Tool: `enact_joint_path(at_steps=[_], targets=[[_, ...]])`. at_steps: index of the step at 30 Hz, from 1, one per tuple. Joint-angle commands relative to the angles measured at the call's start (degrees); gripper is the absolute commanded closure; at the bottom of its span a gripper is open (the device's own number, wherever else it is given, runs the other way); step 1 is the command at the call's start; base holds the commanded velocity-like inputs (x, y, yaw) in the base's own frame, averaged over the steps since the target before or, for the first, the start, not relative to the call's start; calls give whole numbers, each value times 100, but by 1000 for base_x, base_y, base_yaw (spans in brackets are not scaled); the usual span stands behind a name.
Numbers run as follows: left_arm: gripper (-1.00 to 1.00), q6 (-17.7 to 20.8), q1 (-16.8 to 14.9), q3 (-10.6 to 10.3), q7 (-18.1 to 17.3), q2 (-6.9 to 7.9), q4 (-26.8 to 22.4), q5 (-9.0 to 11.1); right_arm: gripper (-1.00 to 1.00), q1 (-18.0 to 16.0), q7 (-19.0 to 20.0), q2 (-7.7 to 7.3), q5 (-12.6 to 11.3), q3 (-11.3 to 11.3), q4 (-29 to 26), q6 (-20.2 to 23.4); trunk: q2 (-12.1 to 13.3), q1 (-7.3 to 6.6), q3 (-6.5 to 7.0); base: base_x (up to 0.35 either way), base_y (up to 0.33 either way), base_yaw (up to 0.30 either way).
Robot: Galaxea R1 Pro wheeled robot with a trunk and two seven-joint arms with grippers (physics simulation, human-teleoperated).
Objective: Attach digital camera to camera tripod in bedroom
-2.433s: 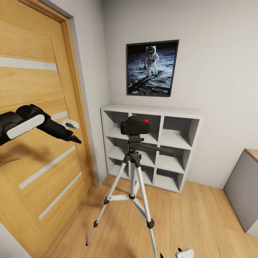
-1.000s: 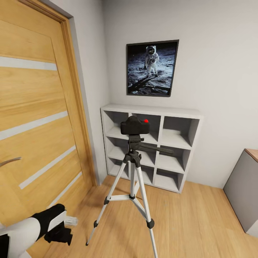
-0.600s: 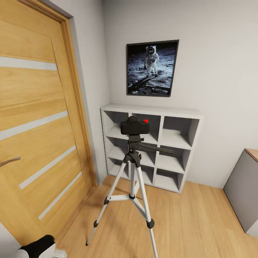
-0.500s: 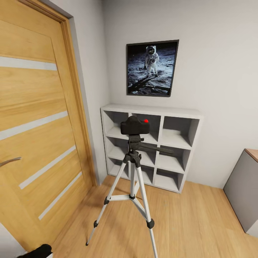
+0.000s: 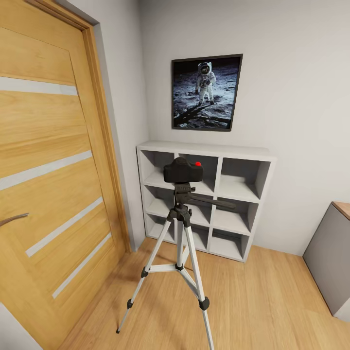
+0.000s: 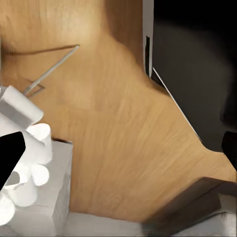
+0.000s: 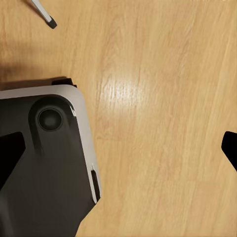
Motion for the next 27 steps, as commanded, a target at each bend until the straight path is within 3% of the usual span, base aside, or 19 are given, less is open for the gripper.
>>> enact_joint_path(at_steps=[1, 7, 11, 19, 24, 27], targets=[[-100, 0, 49, -27, 49, -28, -17, 53, -100, -11, -1, 2, -47, 48, 23, -38, -13, 4, -13, 0, 0, 0], [-100, -115, 414, -26, 51, -354, 48, 53, -100, -11, -1, 9, -49, 38, 23, -47, -13, 4, -13, 0, 0, 0], [-100, -144, 599, -21, 50, -423, 82, 53, -100, -11, -1, 8, -49, 47, 23, -48, -13, 4, -13, 0, 0, 0], [-100, -311, 683, -11, 46, -467, 93, 67, -100, -11, -1, 9, -49, 40, 23, -49, -13, 4, -13, 0, 0, 0], [-100, -629, 689, -3, -23, -472, 94, 352, -100, -11, -1, 6, -49, 42, 23, -49, -13, 4, -13, 0, 0, 0], [-100, -712, 690, 0, -387, -464, 107, 711, -100, -11, -1, 8, -49, 44, 23, -49, -13, 4, -13, 0, 0, 0]])
